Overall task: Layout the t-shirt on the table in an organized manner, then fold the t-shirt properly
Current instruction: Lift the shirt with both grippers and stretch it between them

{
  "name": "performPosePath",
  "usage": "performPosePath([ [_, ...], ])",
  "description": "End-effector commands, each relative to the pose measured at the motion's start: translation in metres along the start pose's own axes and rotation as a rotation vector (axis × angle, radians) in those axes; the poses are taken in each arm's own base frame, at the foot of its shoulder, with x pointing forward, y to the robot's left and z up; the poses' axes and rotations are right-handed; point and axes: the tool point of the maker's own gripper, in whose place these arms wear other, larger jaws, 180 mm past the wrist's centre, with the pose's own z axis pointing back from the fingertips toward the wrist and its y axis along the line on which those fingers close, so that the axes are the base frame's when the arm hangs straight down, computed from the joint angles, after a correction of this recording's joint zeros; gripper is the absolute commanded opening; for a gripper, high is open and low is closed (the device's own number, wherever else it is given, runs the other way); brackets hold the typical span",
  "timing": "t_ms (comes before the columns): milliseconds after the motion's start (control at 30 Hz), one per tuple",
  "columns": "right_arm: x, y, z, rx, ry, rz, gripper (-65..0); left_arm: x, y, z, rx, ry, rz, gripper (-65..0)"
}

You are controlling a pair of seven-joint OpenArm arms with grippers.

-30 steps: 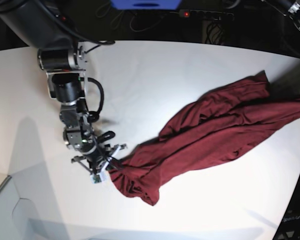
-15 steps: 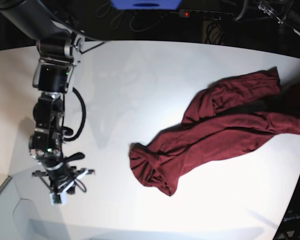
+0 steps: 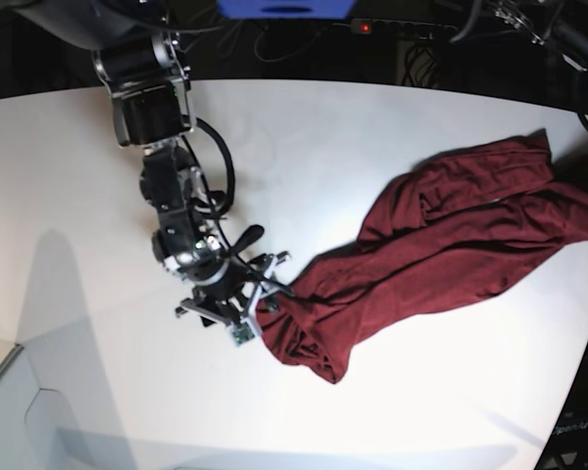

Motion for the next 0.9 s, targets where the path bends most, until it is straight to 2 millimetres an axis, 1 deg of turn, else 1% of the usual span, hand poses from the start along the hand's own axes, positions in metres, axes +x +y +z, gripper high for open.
performPosePath([
  [0, 0.022, -0.004, -0.004, 0.0, -0.059, -0.002, -29.2, 0.022, -0.006, 0.003, -0.019, -0.063, -0.02, -64.7],
  [67, 0.011, 0.003, -0.014, 0.021, -0.029, -0.02, -27.3, 0.021, -0.003, 0.003, -0.013, -0.058, -0.021, -64.7],
  [133, -0.003, 0.006, -0.021, 0.034, 0.002, -0.033, -25.2, 0.013, 0.001, 0.006, -0.004, -0.041, -0.025, -64.7],
  [200, -0.008, 0.007, -0.026, 0.042, 0.001, -0.045, -24.6, 0.011, 0.002, 0.006, -0.002, -0.037, -0.026, -64.8],
  [367, -0.004, 0.01, -0.027, 0.048, -0.065, -0.057, -24.8, 0.003, 0.001, 0.006, -0.002, -0.025, -0.011, -64.8],
  [400, -0.003, 0.01, -0.027, 0.048, -0.07, -0.058, -25.8, 0.003, 0.001, 0.007, -0.002, -0.025, -0.013, -64.8],
  [433, -0.002, 0.01, -0.028, 0.048, -0.073, -0.058, -28.5, 0.003, 0.001, 0.007, -0.002, -0.025, -0.013, -64.8],
  [467, -0.002, 0.01, -0.028, 0.047, -0.074, -0.057, -32.9, 0.003, 0.001, 0.007, -0.002, -0.025, -0.013, -64.8],
  [533, 0.0, 0.009, -0.028, 0.046, -0.077, -0.056, -47.0, 0.003, 0.001, 0.007, -0.003, -0.025, -0.012, -64.8],
  [600, 0.0, 0.009, -0.028, 0.046, -0.077, -0.056, -63.9, 0.004, 0.001, 0.007, -0.002, -0.027, -0.014, -64.8],
  [633, 0.001, 0.008, -0.028, 0.045, -0.078, -0.057, -65.0, 0.005, 0.001, 0.007, -0.001, -0.03, -0.015, -64.8],
  [700, 0.002, 0.005, -0.027, 0.04, -0.082, -0.053, -64.8, 0.008, 0.0, 0.006, -0.005, -0.036, -0.016, -64.8],
  [767, 0.012, -0.002, -0.027, 0.028, -0.1, -0.049, -65.0, 0.01, -0.001, 0.006, -0.006, -0.041, -0.017, -64.8],
  [833, 0.021, -0.028, -0.019, -0.028, -0.134, -0.08, -65.0, 0.019, -0.002, 0.006, -0.009, -0.057, -0.035, -64.8],
  [867, 0.032, -0.044, -0.012, -0.066, -0.17, -0.105, -65.0, 0.024, -0.002, 0.006, -0.01, -0.064, -0.042, -64.8],
])
